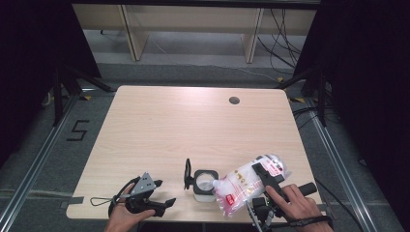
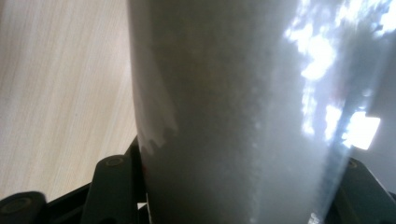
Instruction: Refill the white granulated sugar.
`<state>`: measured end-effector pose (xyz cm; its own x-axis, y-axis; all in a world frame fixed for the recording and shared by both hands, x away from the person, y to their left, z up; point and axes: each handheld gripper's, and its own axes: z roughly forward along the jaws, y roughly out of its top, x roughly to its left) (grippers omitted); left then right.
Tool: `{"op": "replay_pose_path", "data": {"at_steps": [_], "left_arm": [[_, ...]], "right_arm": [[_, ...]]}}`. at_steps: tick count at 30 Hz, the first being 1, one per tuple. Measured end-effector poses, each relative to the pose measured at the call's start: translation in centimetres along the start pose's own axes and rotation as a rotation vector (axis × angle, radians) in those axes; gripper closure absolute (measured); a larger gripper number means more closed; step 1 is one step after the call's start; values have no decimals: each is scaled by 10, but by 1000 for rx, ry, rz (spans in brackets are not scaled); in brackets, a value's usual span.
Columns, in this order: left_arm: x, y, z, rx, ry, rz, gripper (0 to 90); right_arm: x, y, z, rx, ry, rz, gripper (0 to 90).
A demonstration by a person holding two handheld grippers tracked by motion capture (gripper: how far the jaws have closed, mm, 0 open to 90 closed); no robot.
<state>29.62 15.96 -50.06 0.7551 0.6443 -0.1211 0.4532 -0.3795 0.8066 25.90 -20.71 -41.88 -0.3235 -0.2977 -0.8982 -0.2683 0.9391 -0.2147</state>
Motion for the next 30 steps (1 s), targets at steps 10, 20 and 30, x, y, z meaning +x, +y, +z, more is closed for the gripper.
{"op": "replay_pose_path", "data": {"at_steps": [10,20,30], "left_arm": [[0,0,0,0,0,-1,199],[0,0,0,-2,0,3,199],[0,0,0,3,-1,-4,199]], "right_arm": [[0,-1,1,-25,-14,1,443],[-1,-2,1,-4,3,-7,443],[-3,-3,1,-12,1,-37,444]]}}
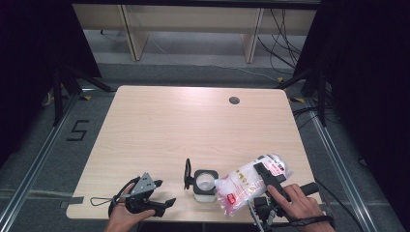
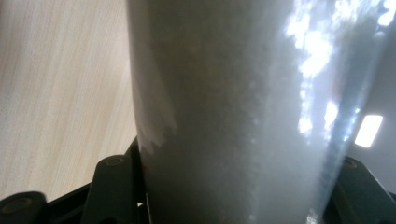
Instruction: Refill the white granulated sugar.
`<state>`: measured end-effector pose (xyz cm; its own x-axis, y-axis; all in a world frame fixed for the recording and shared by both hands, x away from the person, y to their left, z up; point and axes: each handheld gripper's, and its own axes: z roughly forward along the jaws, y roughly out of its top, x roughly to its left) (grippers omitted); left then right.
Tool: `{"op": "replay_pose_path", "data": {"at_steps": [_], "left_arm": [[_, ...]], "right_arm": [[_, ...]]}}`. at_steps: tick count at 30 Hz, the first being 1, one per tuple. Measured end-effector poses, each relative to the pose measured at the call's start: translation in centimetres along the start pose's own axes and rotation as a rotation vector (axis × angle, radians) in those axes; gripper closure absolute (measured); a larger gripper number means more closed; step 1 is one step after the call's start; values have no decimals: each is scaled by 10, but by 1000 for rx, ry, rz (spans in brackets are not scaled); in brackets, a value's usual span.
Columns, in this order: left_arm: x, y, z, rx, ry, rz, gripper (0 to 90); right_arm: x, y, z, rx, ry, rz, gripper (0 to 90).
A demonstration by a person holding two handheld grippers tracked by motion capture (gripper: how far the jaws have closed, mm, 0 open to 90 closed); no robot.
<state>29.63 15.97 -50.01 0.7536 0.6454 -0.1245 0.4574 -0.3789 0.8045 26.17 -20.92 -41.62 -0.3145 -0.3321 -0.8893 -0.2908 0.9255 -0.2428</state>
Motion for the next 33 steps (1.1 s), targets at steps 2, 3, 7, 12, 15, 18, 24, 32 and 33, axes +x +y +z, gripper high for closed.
{"op": "replay_pose_path", "data": {"at_steps": [2,3,7,12,15,18,24,32,33], "left_arm": [[1,1,-1,2,-1,24,199],[-1,0,0,-2,2,1,199],[-1,0,1,-10,3,5,199],[1,0,0,0,10,11,199],[1,0,0,-9,0,23,199],[1,0,-1,-2,7,24,199],[-1,-1,1,-17,-2,-14,199],[0,0,1,-27,-1,5,199],[1,0,0,-5,2,19,199]], "right_arm": [[2,0,0,-8,-9,21,444],[0,0,0,-16,-19,-7,444],[-3,-1,0,2,6,-32,444],[-1,-2,1,-5,-3,-8,444],[-1,-2,0,-5,0,-17,444],[0,-2,-1,6,5,5,445],[-1,-1,-2,13,9,-13,445],[-1,1,-2,14,5,-11,445],[-1,1,-2,8,2,-14,445]]}}
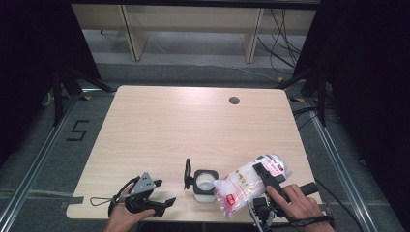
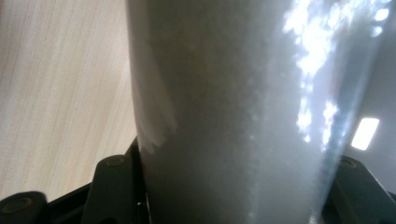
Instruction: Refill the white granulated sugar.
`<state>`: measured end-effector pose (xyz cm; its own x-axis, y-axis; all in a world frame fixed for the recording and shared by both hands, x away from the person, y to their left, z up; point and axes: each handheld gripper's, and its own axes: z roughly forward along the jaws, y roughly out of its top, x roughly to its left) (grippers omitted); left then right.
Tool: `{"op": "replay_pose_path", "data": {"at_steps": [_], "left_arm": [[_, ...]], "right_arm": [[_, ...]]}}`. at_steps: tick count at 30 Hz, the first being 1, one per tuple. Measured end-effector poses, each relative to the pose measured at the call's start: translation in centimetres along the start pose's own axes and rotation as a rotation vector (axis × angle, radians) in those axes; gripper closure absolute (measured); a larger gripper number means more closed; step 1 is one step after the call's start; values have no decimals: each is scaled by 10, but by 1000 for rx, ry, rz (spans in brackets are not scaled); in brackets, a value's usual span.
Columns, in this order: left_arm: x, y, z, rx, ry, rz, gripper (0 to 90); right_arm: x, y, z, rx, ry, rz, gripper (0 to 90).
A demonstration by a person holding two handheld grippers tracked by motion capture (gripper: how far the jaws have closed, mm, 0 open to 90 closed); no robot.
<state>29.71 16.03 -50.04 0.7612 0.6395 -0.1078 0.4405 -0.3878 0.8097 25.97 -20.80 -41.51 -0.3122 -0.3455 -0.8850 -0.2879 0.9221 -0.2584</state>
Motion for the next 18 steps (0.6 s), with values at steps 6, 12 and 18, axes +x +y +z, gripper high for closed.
{"op": "replay_pose_path", "data": {"at_steps": [6,12,18], "left_arm": [[0,0,1,-7,2,0,199],[0,0,1,-9,1,-5,199],[-1,-1,2,-26,-2,-14,199]], "right_arm": [[0,0,-1,8,4,-5,445],[0,-2,0,-12,-15,-8,445],[1,-1,0,-5,-12,2,445]]}}
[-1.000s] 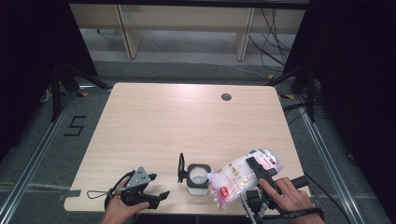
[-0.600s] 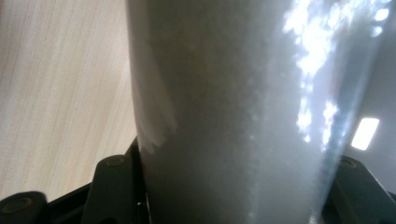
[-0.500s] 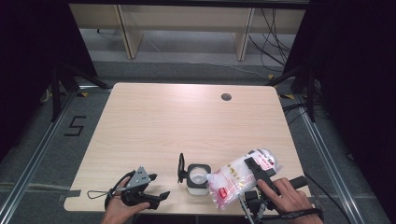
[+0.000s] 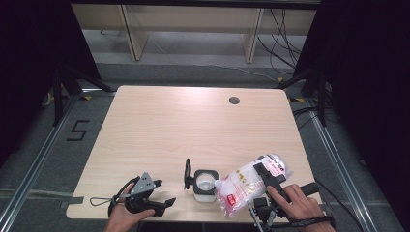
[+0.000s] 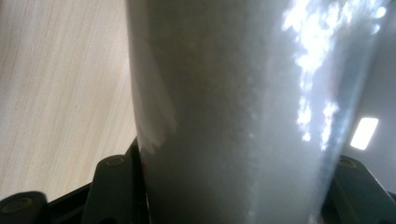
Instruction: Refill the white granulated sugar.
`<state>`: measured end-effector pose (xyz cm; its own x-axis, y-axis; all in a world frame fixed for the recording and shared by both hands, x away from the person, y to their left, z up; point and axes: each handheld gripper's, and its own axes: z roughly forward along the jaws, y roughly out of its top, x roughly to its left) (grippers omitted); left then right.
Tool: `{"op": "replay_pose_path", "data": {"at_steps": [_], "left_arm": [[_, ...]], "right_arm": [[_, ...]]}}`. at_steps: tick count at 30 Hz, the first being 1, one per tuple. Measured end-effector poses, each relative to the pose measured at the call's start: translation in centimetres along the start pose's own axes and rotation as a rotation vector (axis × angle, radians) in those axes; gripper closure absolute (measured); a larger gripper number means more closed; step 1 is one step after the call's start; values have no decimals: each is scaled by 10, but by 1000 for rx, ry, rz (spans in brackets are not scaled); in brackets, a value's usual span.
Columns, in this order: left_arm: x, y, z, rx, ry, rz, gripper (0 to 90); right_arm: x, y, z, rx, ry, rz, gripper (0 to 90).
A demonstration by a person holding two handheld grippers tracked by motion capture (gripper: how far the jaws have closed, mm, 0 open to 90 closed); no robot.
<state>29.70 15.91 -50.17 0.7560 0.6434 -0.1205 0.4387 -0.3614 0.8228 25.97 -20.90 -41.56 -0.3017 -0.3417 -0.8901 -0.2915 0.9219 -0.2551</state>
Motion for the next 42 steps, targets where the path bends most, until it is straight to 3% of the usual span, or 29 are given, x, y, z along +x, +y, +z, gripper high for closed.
{"op": "replay_pose_path", "data": {"at_steps": [2,3,4,6,7,10,11,12,15,16,17,18,21,22,25,26,27,29,30,31,34,35,36,37,39,42], "left_arm": [[0,1,-1,22,4,8,199],[0,0,0,2,-2,-3,199],[2,1,-1,25,8,21,199],[0,1,0,8,-1,6,199],[1,1,-1,25,3,23,199],[1,1,-1,13,1,12,199],[1,1,-1,8,-2,8,199],[2,1,-2,34,3,24,199],[0,1,-1,18,2,5,199],[1,1,-1,20,-1,8,199],[2,2,-3,44,5,32,200],[1,1,-2,35,-2,20,199],[1,1,-1,20,-1,7,200],[2,2,-3,40,4,30,199],[2,2,-2,38,5,29,199],[1,1,-2,28,2,19,199],[1,2,-2,35,0,21,199],[1,1,-2,29,0,17,199],[3,2,-3,43,6,37,199],[2,2,-3,33,1,24,200],[2,2,-3,38,6,32,199],[2,1,-2,32,2,24,199],[2,2,-3,42,4,31,199],[2,2,-4,46,-5,38,199],[1,2,-2,29,0,20,199],[1,1,-3,45,0,11,199]], "right_arm": [[0,1,0,5,-8,1,446],[1,1,0,2,-5,15,446],[2,1,-1,4,-1,21,446],[-2,2,-1,-1,1,-19,446],[-1,2,0,-6,-6,-14,446],[-3,2,0,-6,-4,-23,446],[-2,2,0,-11,-17,-17,446],[-2,2,0,-8,-16,-15,446],[0,0,-1,11,6,18,446],[-2,0,-1,3,0,-23,446],[0,0,-1,8,2,8,446],[0,1,-2,8,1,16,446],[-2,1,-1,-4,-20,-26,446],[-3,2,-1,2,-12,-40,446],[-2,3,-2,13,0,-25,446],[-1,5,-1,-3,-25,-23,447],[1,5,-2,18,1,-4,447],[-1,7,0,-12,-14,-58,447],[2,8,0,-4,-2,-28,447],[2,9,0,7,6,-13,447],[-2,7,0,-7,-3,-59,447],[3,7,-1,15,-3,20,447],[6,6,-2,23,-9,60,447],[0,5,-1,7,1,-28,447],[-2,4,-1,-11,-25,-52,448],[-1,5,-1,2,-10,-46,448]]}}
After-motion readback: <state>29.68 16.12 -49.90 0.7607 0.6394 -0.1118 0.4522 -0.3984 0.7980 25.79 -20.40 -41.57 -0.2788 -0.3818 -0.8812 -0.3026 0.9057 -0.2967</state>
